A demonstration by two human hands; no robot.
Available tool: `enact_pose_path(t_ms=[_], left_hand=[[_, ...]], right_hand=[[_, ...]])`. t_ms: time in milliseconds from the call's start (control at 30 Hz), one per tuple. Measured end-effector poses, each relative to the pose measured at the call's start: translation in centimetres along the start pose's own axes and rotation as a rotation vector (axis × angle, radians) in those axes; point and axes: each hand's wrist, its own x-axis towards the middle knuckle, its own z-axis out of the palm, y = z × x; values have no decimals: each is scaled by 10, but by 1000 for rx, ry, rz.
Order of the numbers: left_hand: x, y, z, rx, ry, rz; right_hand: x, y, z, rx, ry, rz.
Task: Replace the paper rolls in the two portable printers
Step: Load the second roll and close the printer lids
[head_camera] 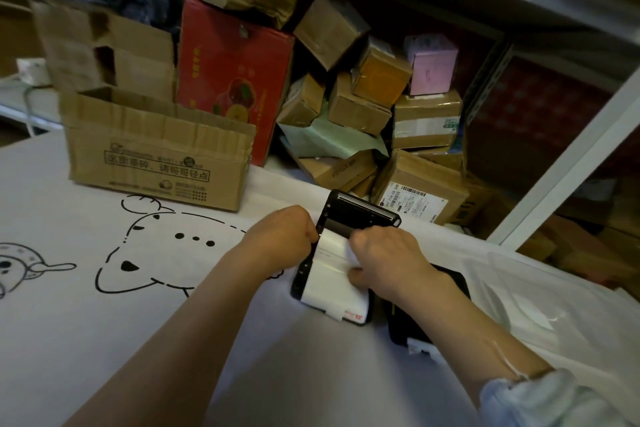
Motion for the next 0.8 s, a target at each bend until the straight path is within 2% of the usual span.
enact_pose_path(t_ms=[200,367,534,600,701,801], left_hand=[[-5,5,-7,-275,-73,-81],[-10,14,-12,-462,-110,-42],[-14,16,-15,-558,-52,-5],[-17,19,-19,-625,-60,38],[-27,25,-28,-698,-187,162],[-36,28,-38,-737,-250,277]], right_hand=[[-9,2,11,76,154,66],[-20,1,24,133,279,140],[-22,1,26,202,363,178],[-29,9,24,344,425,200],[-41,22,20,658,496,232],[-51,29,19,891,450,205]])
